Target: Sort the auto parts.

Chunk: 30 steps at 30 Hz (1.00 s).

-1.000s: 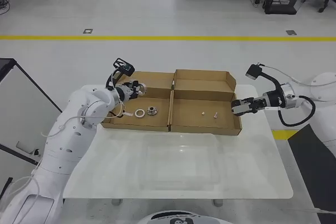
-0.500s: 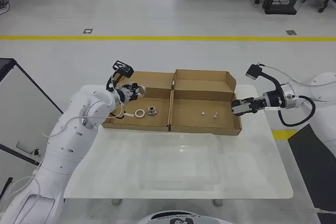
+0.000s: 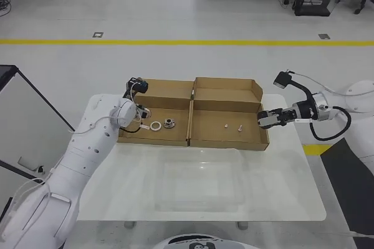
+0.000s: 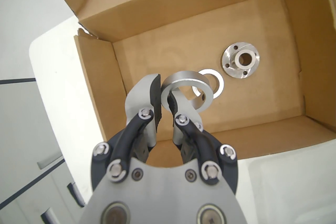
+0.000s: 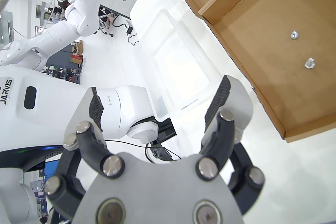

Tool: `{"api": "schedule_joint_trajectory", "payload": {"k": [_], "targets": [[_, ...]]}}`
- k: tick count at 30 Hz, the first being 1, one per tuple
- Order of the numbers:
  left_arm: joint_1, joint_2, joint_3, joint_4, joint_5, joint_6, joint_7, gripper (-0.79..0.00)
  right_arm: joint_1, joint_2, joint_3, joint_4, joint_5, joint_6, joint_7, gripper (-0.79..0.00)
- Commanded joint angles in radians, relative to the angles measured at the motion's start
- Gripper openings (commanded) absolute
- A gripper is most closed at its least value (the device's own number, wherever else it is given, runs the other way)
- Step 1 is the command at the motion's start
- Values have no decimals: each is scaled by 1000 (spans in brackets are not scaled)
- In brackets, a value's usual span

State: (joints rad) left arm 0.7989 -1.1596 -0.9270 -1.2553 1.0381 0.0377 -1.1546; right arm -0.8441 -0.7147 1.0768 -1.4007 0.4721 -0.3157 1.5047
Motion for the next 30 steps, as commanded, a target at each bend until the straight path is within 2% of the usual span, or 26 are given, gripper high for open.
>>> {"api": "schedule_joint_trajectory", "payload": {"k": [1, 16, 30], "targets": [[-15, -8, 17, 35, 6, 17, -11, -785, 0, 0, 0, 0, 0, 0, 0, 0], [-101, -72, 125, 252, 58, 81, -19, -785, 0, 0, 0, 0, 0, 0, 0, 0], [-146, -119, 166, 380, 72, 90, -3, -785, 0, 0, 0, 0, 0, 0, 0, 0]]}}
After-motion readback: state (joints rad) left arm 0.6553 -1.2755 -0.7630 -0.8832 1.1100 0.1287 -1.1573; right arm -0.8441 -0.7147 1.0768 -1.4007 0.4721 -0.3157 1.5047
